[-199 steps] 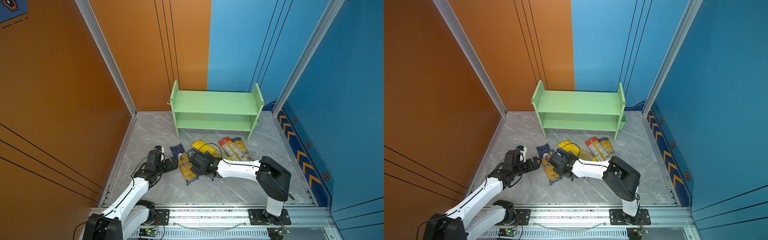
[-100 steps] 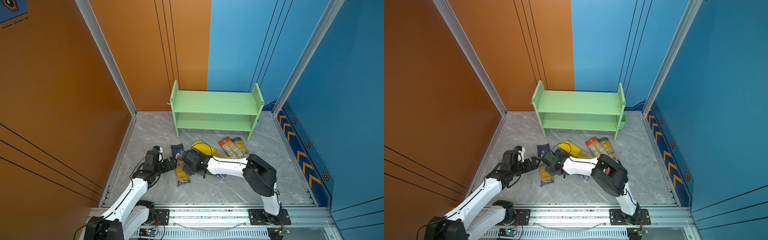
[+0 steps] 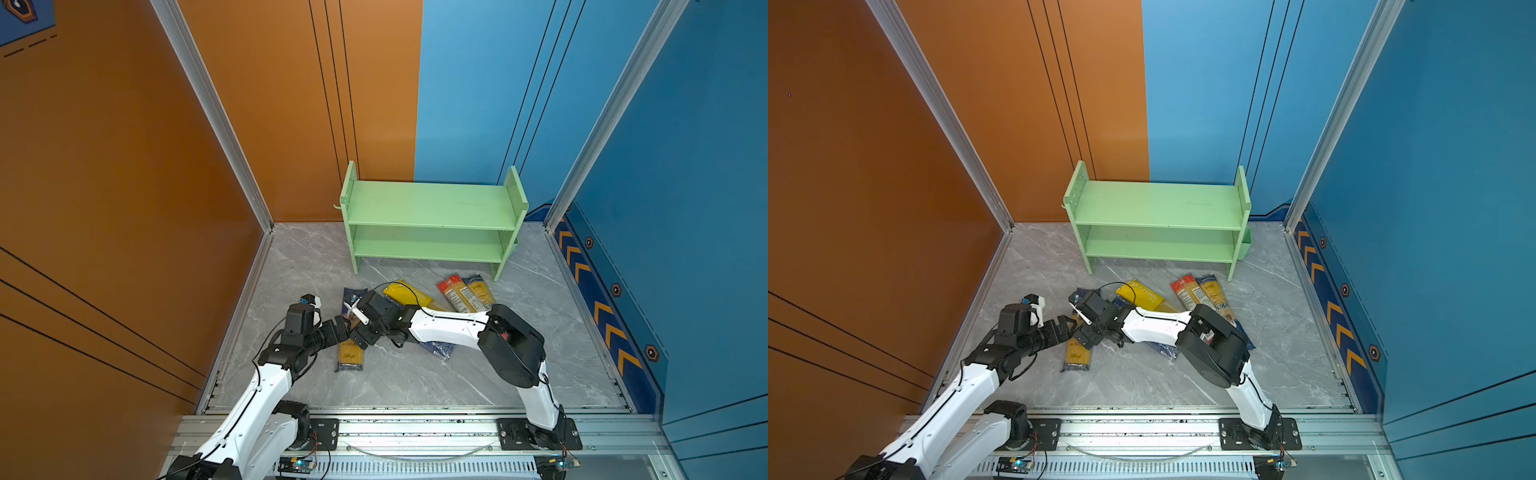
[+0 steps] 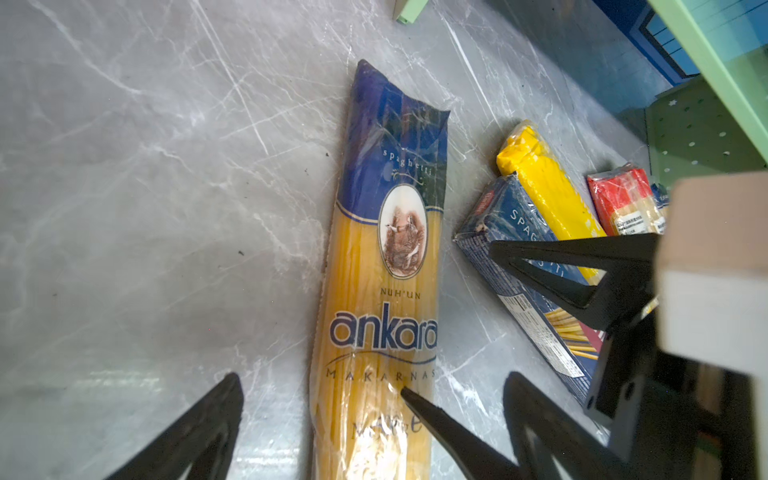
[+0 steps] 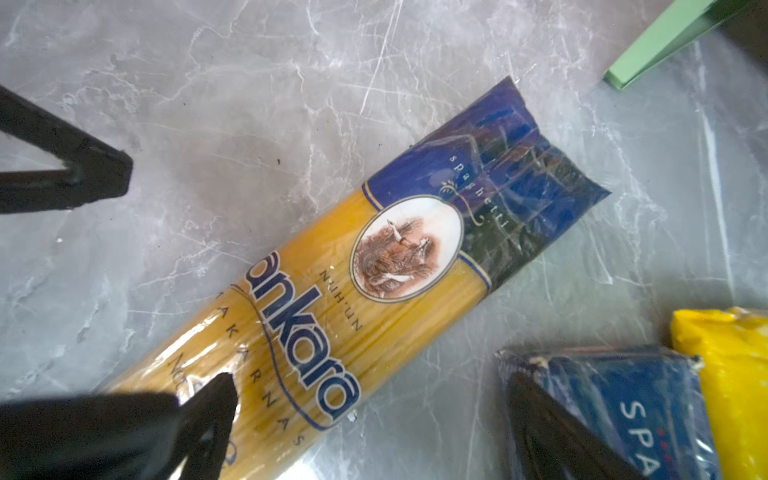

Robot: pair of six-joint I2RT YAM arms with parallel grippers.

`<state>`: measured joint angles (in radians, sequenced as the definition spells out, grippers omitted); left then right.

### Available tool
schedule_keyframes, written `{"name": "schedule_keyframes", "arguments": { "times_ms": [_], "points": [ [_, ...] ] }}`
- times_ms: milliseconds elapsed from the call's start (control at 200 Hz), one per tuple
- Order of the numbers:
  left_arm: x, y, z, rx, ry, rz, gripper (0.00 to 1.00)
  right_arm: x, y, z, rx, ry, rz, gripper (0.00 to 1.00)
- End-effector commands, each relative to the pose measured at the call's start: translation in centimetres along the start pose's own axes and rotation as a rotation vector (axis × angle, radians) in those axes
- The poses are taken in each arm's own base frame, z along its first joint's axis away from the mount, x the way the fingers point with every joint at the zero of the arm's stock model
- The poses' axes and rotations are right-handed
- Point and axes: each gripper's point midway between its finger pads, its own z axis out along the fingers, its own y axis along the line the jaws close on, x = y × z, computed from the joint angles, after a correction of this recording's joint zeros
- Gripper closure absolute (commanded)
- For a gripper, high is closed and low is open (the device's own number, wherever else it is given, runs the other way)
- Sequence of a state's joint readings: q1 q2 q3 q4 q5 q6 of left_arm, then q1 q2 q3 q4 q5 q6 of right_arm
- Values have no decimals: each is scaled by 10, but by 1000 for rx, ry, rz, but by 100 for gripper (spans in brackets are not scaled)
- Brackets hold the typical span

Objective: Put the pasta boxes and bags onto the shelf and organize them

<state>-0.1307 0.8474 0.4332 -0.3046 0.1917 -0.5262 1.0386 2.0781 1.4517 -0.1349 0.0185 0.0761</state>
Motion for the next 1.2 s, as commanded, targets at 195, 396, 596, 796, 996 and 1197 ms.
{"name": "schedule_keyframes", "arguments": {
  "times_ms": [195, 396, 596, 796, 996, 1197],
  "points": [
    [2, 10, -1, -30, 6, -55, 2, 21, 18, -51, -117, 3, -113, 3],
    [1, 14, 0, -30, 6, -85, 2, 61, 35, -68, -173, 43, -186, 5],
    [3, 19, 1, -31, 3, -116, 2, 64, 61, -68, -156, -33, -286, 4],
    [3, 23, 1, -31, -1, -143, 2, 50, 80, -56, -101, -126, -370, 4],
    [2, 25, 1, -25, -7, -160, 2, 43, 78, -33, -60, -120, -391, 5],
    [1, 25, -1, -20, -14, -167, 2, 35, 64, -16, -11, -136, -347, 5]
  ]
}}
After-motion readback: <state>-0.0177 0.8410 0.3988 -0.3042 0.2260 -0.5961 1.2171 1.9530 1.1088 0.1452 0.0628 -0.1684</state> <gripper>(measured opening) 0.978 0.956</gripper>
